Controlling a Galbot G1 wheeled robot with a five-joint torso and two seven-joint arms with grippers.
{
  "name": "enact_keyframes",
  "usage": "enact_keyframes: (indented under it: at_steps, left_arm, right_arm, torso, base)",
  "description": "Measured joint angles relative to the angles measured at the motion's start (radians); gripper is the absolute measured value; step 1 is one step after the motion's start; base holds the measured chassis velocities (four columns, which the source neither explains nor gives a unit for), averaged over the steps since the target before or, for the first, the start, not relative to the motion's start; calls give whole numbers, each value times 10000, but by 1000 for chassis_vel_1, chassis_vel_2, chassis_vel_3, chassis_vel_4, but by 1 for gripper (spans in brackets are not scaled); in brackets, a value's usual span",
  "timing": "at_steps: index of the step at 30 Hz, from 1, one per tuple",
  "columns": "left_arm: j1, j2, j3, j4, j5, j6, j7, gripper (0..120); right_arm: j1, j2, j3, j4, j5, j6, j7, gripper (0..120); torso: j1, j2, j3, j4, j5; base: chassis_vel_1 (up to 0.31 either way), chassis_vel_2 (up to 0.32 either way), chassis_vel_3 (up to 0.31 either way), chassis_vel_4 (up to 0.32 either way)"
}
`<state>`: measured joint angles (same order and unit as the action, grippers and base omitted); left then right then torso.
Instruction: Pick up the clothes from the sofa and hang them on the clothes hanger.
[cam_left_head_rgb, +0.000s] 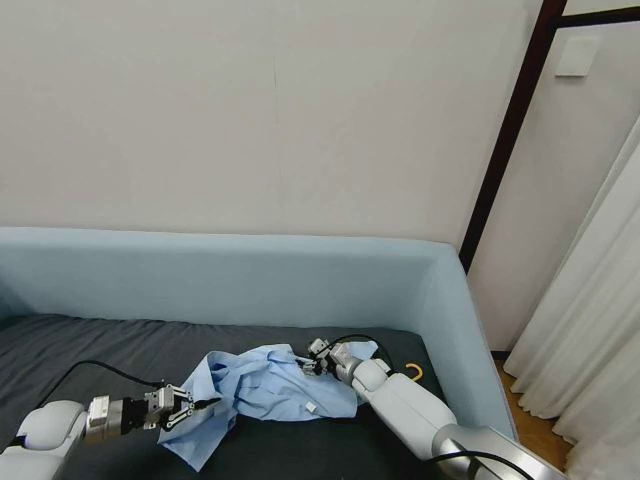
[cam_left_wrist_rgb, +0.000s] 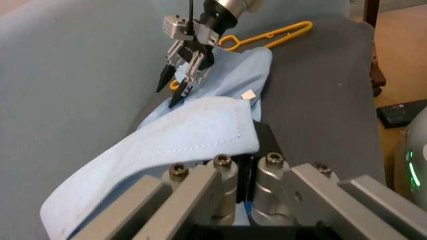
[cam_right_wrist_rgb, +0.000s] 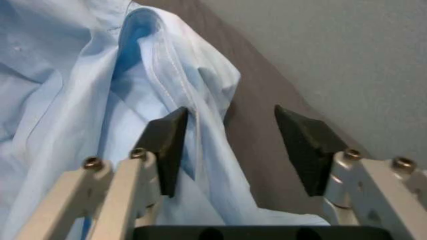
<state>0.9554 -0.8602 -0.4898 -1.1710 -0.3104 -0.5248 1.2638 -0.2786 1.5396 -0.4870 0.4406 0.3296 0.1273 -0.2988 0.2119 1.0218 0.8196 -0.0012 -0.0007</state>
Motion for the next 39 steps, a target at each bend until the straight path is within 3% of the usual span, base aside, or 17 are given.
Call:
enact_keyframes:
  at_steps: [1, 5, 7, 14, 21, 23, 25, 26, 29, 31, 33, 39]
  left_arm:
    - [0, 0, 0, 0, 0, 0, 0, 0]
    - [53, 97, -139, 1, -30, -11, -49, 0]
    - [58, 102, -145, 1, -33, -15, -52, 0]
    - [46, 111, -168, 52, -66, -58, -121, 0]
    - [-82, 110, -115, 262, -192, -160, -168, 0]
    - [-144, 183, -81, 314, -401, -193, -236, 0]
    - [-350, 387, 19, 430, -906, -210, -537, 0]
    - [-350, 387, 19, 430, -906, -210, -537, 0]
    - [-996, 804, 361, 815, -1766, -168, -1751, 0]
    - [-1235, 886, 468, 961, -1891, -167, -2115, 0]
    - [-2386, 983, 884, 1589, -2240, -238, -3019, 0]
    - [-3912, 1006, 1481, 2302, -2835, -445, -3816, 0]
  right_arm:
    - [0, 0, 0, 0, 0, 0, 0, 50]
    - [-81, 93, 127, -92, -280, -11, -224, 32]
    - [-85, 97, 134, -93, -286, -12, -231, 30]
    - [-116, 61, 166, -17, -323, 70, -379, 1]
    - [-152, -230, 221, 281, -199, 383, -727, 0]
    - [-198, -632, 85, 893, 171, 504, -762, 0]
    - [-259, -1617, -248, 2287, 1619, 705, -414, 0]
    - [-259, -1617, -248, 2287, 1619, 705, -414, 0]
    - [-189, -3145, -310, 4978, 4104, 1409, 485, 0]
    - [-165, -3527, -242, 5737, 4577, 1425, 818, 0]
    - [-165, -4589, 249, 8195, 5623, 1275, 1911, 0]
    - [-212, -5629, 1185, 10021, 6157, 1081, 2531, 0]
  torso:
    - [0, 0, 0, 0, 0]
    - [0, 0, 0, 1, 0]
    - [0, 0, 0, 0, 1]
    - [0, 0, 0, 0, 1]
    - [0, 0, 0, 2, 1]
    - [0, 0, 1, 2, -1]
    - [-1, 0, 1, 3, 2]
    - [-1, 0, 1, 3, 2]
    - [-1, 0, -1, -2, 5]
    - [-1, 0, 0, -1, 1]
    - [-1, 2, -2, 5, 5]
    - [0, 2, -1, -11, 0]
  base:
    - [0, 0, 0, 0]
    - [0, 0, 0, 0]
    - [0, 0, 0, 0]
    - [0, 0, 0, 0]
    - [0, 0, 0, 0]
    - [0, 0, 0, 0]
    - [0, 0, 0, 0]
    - [0, 0, 0, 0]
    - [0, 0, 0, 0]
    - [0, 0, 0, 0]
    - [0, 0, 0, 0]
    - [0, 0, 0, 0]
